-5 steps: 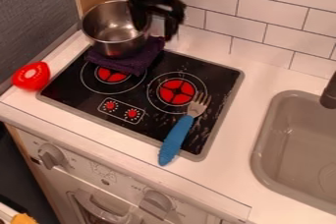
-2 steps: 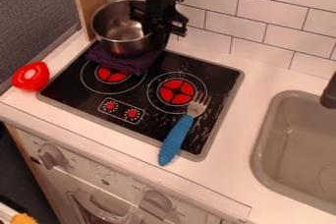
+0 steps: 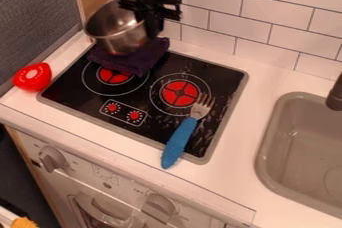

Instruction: Move the bowl to the middle of the fochette and the red object

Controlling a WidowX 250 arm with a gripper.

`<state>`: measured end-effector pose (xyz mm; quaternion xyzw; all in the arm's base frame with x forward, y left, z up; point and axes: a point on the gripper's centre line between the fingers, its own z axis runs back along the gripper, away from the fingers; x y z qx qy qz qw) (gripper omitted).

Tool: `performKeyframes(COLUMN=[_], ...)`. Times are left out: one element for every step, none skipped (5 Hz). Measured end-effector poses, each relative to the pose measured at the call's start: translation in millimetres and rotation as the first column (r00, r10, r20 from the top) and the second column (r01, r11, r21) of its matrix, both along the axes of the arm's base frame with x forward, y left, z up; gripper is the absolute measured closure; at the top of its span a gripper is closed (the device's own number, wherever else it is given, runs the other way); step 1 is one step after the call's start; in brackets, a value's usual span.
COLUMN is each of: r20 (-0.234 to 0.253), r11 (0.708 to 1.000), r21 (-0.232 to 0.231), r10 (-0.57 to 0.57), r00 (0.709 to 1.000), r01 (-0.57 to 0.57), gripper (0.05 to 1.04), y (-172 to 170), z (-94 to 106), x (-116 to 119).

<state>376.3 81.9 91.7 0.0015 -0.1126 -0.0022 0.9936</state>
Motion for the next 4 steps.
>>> performKeyframes(r20=[-0.023, -0.128, -0.183, -0.206], r11=[1.000, 0.998, 0.985, 0.971], r21=[0.019, 0.056, 0.117, 0.147], r10=[-0.015, -0.031, -0.103, -0.157], r00=[1.000, 0.991, 0.978, 0.966], r01=[0.015, 0.038, 0.126, 0.189], gripper=[1.006, 1.006, 1.006, 1.006], y=[-2, -4, -21, -34], z=[0.0, -33.3, -57.0, -69.6], x=[-30, -70, -89, -103])
